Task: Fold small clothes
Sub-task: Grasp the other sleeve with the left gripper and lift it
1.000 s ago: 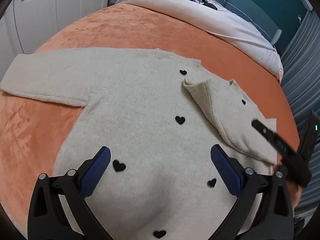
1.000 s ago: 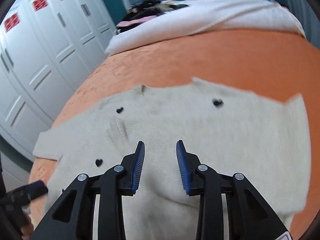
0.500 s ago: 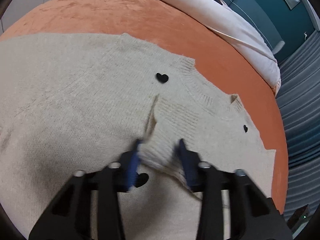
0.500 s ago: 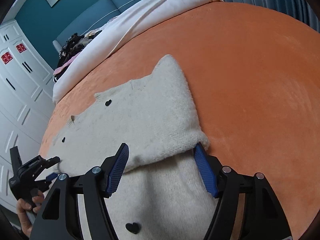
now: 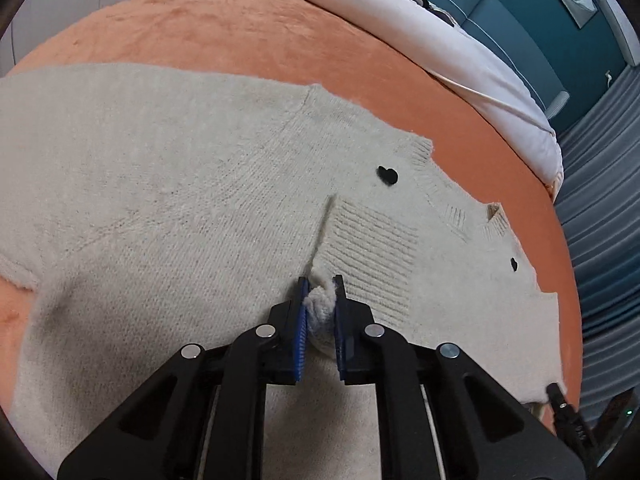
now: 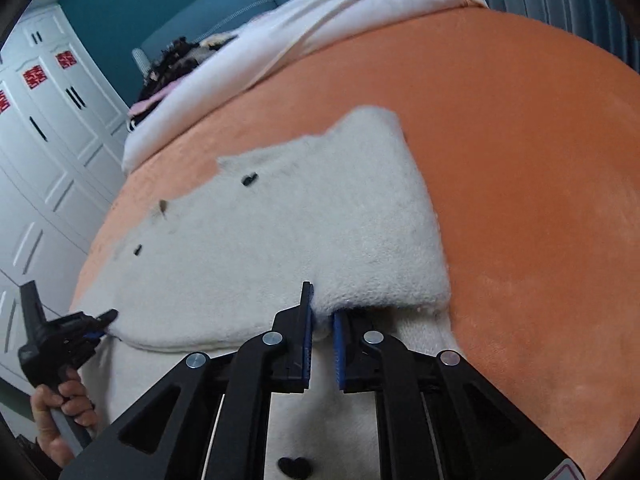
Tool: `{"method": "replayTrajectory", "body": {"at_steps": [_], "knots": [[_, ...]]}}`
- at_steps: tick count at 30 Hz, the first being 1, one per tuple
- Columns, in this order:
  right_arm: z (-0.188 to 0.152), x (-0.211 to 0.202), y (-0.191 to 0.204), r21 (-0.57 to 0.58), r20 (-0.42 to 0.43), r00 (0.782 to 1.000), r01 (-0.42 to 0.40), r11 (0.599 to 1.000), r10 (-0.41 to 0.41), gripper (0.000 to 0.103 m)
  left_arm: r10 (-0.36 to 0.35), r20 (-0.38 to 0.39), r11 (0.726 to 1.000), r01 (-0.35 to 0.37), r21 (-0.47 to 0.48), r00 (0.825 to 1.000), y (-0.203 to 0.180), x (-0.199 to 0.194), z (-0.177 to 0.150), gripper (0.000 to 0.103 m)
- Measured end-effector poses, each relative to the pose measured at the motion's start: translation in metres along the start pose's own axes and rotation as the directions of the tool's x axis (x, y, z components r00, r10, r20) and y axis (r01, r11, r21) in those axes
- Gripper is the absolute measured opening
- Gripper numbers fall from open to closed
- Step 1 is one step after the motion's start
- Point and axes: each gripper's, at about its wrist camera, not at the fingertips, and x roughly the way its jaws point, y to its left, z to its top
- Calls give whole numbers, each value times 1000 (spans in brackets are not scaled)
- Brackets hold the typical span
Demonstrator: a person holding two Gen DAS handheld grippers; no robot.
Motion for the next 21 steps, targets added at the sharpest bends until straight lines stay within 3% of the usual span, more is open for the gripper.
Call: {"method": "replayTrajectory", "body": {"at_steps": [2,4,6,8,11,12,15,17,19,21], "knots": [[1,11,0,-10,-29,999,19,1000,-20,10,4,-2,1000,-4,-6,1000,0,1,0,11],[-8,44,-12,-19,-149,985,81,997,-83,10,-1,-5,1000,1,-22,1000,2,2,1,12],[-10,35,-14,-20,-120,990,74,997,-76,8,-29,-8,999,28,-42,1000,6,-5,4,15],[-5,11,-3,-39,-90,991,95,995,-98,18,-65,29,995,67,-80,997,20,-25,6,20],[-17,-23,11,-91,-36,995,86,992,-89,23,-28,111,981,48,-185,993,72,-65,9,52],[-22,-32,18,-104,-28,996,82,991,-85,26,4,140,971,29,-238,990,97,-80,10,57],[-52,-56,30,-131,-43,997,59,990,-66,40,158,191,907,-66,-416,969,191,-122,14,69],[-72,-65,37,-154,-73,995,55,986,-67,41,275,207,828,-121,-548,939,258,-148,17,69],[-88,-66,46,-167,-111,992,46,985,-65,42,322,232,749,-97,-655,918,317,-168,22,69],[-104,-66,53,-163,-154,987,28,986,-54,45,307,272,701,-24,-713,912,351,-177,28,64]]}}
